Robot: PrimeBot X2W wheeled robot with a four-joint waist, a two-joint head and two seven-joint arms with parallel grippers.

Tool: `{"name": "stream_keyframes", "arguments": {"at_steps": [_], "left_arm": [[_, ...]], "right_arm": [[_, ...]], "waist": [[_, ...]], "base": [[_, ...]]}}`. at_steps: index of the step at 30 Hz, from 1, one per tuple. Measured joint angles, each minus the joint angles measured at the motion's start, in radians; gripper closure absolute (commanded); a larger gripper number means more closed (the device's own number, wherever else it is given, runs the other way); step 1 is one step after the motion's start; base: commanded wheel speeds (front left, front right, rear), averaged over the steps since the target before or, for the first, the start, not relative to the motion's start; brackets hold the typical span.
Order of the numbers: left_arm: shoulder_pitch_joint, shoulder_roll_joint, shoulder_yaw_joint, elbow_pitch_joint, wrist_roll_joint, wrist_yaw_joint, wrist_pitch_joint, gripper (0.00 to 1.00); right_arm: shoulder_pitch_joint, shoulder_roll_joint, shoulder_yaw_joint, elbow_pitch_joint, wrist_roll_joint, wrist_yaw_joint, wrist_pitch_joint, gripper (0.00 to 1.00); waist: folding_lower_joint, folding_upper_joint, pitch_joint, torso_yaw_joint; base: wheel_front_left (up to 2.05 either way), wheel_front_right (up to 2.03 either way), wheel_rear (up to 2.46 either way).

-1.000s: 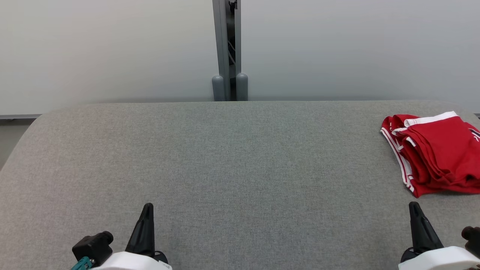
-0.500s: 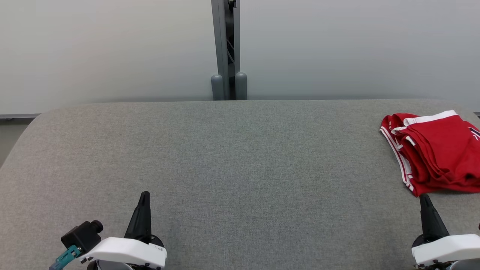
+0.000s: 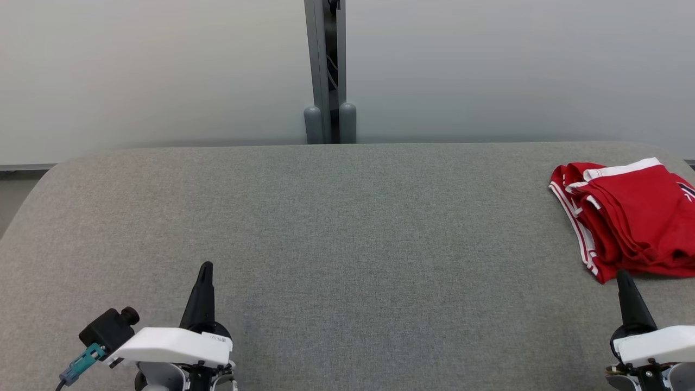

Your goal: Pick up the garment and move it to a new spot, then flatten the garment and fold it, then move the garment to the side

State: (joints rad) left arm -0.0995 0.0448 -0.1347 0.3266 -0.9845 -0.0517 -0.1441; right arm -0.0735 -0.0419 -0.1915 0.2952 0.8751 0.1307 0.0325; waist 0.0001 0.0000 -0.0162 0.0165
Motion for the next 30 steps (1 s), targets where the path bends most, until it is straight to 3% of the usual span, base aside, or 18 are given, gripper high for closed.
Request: {"name": "stream_keyframes", "arguments": {"at_steps": [30], "left_arm": [[-0.096, 0.001, 0.012, 0.051, -0.314, -0.035, 0.045, 1.00]], "right_arm": [[-0.083, -0.003, -0.084, 0.043, 0.308, 0.000, 0.118, 1.00]], "waist": [[-0.0001, 0.0000, 0.008, -0.007]], "base": [[0.00, 0.00, 0.00]]}}
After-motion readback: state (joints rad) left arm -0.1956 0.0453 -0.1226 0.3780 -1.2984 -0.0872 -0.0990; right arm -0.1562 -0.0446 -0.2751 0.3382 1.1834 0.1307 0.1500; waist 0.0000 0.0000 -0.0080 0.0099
